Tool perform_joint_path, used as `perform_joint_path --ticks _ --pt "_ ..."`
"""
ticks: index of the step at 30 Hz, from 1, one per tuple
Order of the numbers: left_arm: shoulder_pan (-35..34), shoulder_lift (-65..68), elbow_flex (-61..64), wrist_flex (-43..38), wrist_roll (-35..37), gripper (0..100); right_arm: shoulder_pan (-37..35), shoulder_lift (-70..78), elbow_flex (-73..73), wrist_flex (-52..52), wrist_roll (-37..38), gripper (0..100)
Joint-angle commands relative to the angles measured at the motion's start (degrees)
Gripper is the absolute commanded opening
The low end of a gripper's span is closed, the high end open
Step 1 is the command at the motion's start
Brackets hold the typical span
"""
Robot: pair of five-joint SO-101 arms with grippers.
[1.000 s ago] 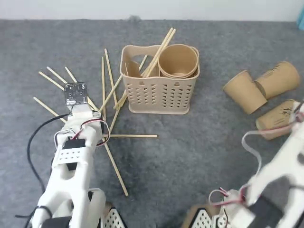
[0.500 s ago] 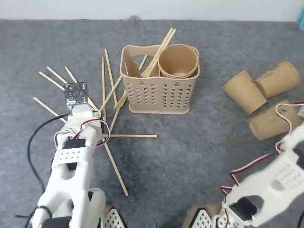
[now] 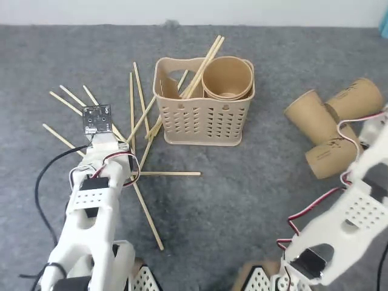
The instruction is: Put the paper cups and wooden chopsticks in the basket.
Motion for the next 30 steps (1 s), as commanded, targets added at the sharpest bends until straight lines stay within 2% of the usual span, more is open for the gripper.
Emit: perform_joint_path --ticks 1,5,8,16,22,27,30 --pt "0.1 -0.1 -2.4 -1.4 -0.4 1 -4.1 -5.6 -2.8 6.2 -1.0 0.8" --pt "0.1 -0.1 -2.4 -1.5 -0.4 1 -7.4 -9.9 -2.0 10.9 -1.2 0.8" --pt "0.1 -0.1 -2.4 -1.5 -0.4 1 -9.0 -15.6 3.5 10.8 -2.7 0.8" --pt "0.1 -0.1 -2.5 -1.5 -0.4 1 -19.3 -35.6 24.0 9.3 -3.0 0.8" --pt "0.0 -0.1 -2.5 -1.5 -0.4 1 -23.1 -49.9 29.9 9.4 -1.6 1.6" --pt "-0.1 -0.1 -2.5 -1.5 -0.4 1 -23.0 -55.2 30.0 9.8 4.2 15.6" --pt "-0.2 -0.1 -2.5 -1.5 -0.4 1 -20.7 -55.2 30.0 9.3 6.8 18.8"
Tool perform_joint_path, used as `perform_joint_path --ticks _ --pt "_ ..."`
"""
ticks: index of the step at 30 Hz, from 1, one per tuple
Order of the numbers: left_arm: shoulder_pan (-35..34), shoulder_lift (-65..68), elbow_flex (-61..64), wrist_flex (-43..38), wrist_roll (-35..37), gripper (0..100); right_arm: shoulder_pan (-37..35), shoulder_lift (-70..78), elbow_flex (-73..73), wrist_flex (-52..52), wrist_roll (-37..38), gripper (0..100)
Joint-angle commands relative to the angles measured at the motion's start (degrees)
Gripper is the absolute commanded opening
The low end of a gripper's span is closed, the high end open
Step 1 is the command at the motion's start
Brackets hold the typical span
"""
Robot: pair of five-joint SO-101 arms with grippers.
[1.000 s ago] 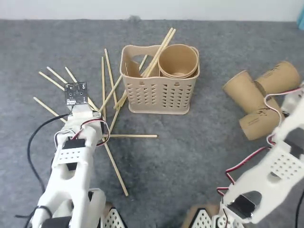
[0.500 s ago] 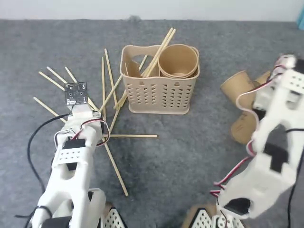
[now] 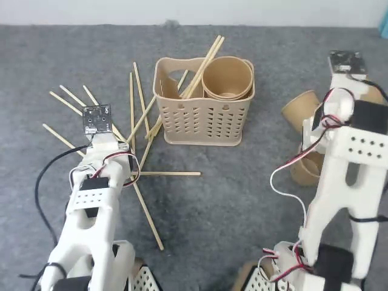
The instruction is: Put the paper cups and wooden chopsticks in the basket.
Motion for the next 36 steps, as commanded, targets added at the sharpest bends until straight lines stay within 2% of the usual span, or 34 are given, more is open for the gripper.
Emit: perform_joint_path --ticks 1,8,17,22,26,30,32,36 --pt "-0.2 -0.1 -2.5 -1.5 -0.4 1 3.0 -3.1 -0.3 0.2 3.3 18.8" --pt "-0.2 0.0 -2.5 -1.5 -0.4 1 11.4 -0.2 1.8 -3.8 7.1 18.8" --pt "-0.3 0.0 -2.5 -1.5 -0.4 1 13.8 11.9 17.2 -20.8 7.4 18.8" --pt "-0.2 0.0 -2.5 -1.5 -0.4 1 13.8 17.3 20.1 -26.0 7.3 18.7" --pt "0.0 0.0 -2.5 -1.5 -0.4 1 14.4 19.6 20.1 -26.9 7.1 17.6" --pt "0.0 0.0 -2.5 -1.5 -0.4 1 15.3 19.3 18.6 -26.5 6.9 0.0" --pt "0.0 0.0 -2.5 -1.5 -0.4 1 17.1 18.1 16.8 -25.5 7.3 2.4" --pt "0.0 0.0 -2.5 -1.5 -0.4 1 21.3 13.4 7.6 -20.2 7.5 0.6"
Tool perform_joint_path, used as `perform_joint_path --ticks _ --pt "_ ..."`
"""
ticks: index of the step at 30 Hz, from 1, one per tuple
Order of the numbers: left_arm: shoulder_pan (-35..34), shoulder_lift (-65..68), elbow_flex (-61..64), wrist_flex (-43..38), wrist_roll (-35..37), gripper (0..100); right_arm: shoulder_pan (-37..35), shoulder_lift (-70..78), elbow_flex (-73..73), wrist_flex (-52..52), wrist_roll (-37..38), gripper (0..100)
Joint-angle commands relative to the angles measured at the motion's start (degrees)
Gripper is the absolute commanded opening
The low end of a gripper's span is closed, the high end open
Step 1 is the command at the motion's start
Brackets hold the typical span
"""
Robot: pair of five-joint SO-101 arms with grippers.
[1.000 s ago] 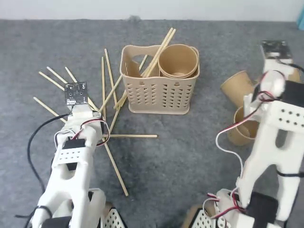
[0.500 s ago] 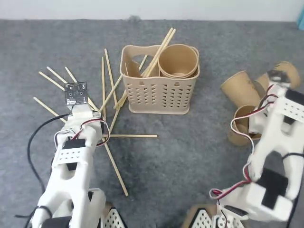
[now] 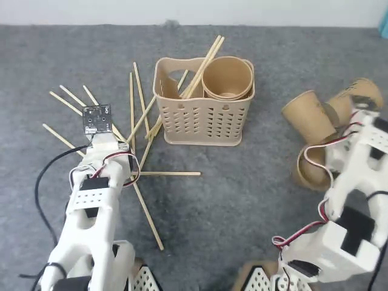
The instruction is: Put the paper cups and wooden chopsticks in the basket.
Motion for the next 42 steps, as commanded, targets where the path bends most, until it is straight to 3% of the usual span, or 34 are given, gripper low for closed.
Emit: perform_joint_path --ticks 1,5,11,19,23,32,42 --pt "0.0 0.0 -2.5 -1.5 -0.4 1 4.0 -7.7 -11.3 6.2 0.7 0.7" --pt "0.0 0.0 -2.5 -1.5 -0.4 1 4.3 -9.8 -21.7 16.2 0.7 0.7" --pt "-0.3 0.0 -2.5 -1.5 -0.4 1 -0.8 -10.3 -28.2 25.4 0.1 0.7" --pt "-0.3 0.0 -2.5 -1.5 -0.4 1 -2.2 -10.3 -31.7 26.1 -0.9 0.7" --pt "-0.1 0.0 -2.5 -1.5 -0.4 1 -4.4 -10.3 -36.3 26.2 -5.1 0.7" --pt "-0.3 0.0 -2.5 -1.5 -0.4 1 -17.4 -10.3 -47.4 26.2 -22.5 0.7" --pt "0.0 0.0 -2.5 -1.5 -0.4 1 -35.1 -9.9 -59.3 23.8 -24.5 0.7"
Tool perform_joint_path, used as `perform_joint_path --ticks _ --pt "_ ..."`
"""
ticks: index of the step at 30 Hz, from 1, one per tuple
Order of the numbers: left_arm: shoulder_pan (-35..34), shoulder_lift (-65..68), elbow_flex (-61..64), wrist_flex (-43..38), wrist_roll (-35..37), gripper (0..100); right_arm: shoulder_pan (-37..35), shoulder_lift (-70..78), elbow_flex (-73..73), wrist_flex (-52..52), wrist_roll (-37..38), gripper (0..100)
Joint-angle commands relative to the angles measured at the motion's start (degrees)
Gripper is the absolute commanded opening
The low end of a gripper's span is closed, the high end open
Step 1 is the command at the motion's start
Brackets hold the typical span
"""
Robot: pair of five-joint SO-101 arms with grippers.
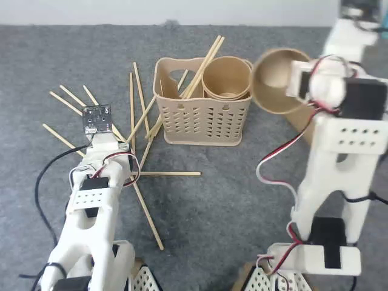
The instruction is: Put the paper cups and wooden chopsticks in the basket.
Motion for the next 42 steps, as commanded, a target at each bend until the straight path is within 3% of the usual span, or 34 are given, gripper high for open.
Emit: perform_joint_path --ticks 1,5,12,19,24,36,42 --pt "0.0 0.0 -2.5 -1.5 -0.4 1 -5.0 -2.8 -4.7 -0.5 -0.6 0.8" --pt "0.0 0.0 -2.5 -1.5 -0.4 1 -7.8 -0.8 -4.7 -1.5 0.0 0.8" --pt "0.0 0.0 -2.4 -1.4 -0.4 1 -15.6 1.8 -4.7 -2.0 7.8 0.8" --pt "-0.1 0.0 -2.4 -1.3 -0.4 1 -10.2 4.5 -4.7 -8.7 8.0 0.8" --pt "-0.1 0.0 -2.4 -1.3 -0.4 1 -7.2 7.5 -4.7 -7.5 8.0 0.8" --pt "-0.2 0.0 -2.4 -1.3 -0.4 1 -7.6 14.6 -4.7 -4.3 7.9 1.4" --pt "0.0 0.0 -2.4 -1.4 -0.4 1 -7.5 14.5 -5.0 -2.9 7.5 20.8"
